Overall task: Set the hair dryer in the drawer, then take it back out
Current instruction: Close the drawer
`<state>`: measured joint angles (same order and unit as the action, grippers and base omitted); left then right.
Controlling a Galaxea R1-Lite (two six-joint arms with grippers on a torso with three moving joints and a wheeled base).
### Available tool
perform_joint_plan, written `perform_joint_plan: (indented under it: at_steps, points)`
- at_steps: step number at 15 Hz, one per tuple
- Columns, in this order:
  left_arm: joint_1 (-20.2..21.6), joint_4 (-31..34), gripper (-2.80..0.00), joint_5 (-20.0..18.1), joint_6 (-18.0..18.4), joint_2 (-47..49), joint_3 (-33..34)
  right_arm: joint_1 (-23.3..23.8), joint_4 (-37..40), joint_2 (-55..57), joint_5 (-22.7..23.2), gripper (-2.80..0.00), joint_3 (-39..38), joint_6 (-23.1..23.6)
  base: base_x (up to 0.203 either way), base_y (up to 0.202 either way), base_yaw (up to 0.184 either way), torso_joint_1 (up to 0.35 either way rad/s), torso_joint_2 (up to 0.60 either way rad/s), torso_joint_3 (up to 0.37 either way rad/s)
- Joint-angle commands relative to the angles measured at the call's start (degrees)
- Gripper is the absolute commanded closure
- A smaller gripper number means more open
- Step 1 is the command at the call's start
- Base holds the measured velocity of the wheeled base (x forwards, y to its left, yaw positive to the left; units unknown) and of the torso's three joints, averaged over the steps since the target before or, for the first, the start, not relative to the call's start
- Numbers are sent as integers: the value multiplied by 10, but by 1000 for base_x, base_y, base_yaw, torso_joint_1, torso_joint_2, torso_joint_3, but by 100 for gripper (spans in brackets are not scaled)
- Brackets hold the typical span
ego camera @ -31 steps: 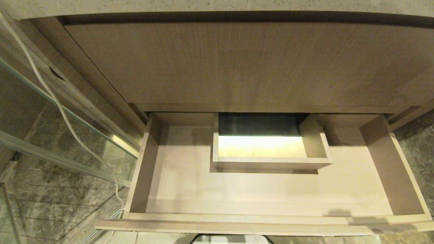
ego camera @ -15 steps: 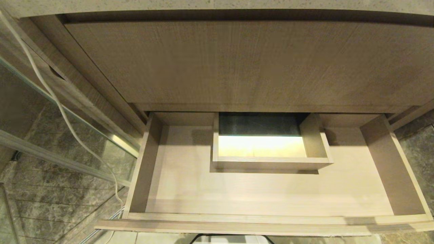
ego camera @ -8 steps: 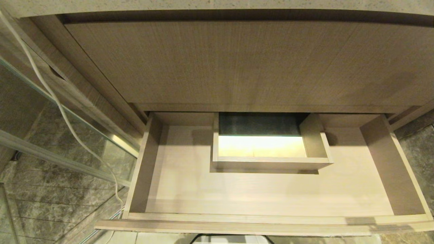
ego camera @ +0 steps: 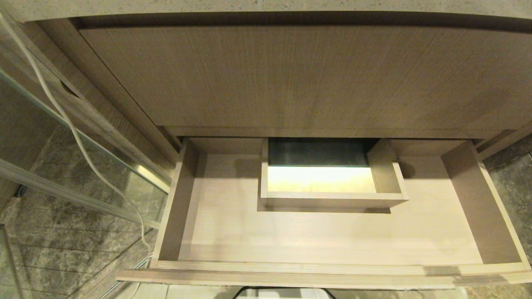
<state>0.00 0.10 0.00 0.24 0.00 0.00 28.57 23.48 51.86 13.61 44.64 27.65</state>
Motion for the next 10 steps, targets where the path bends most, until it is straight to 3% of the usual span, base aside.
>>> perform_joint_plan:
  at_steps: [1, 10]
  points:
    - [0, 0, 0, 0, 0, 0, 1, 0, 0, 12, 1, 0, 3, 2, 0, 0, 0, 0, 0, 0]
    - [0, 0, 0, 0, 0, 0, 1, -3, -7, 22, 1, 0, 12, 2, 0, 0, 0, 0, 0, 0]
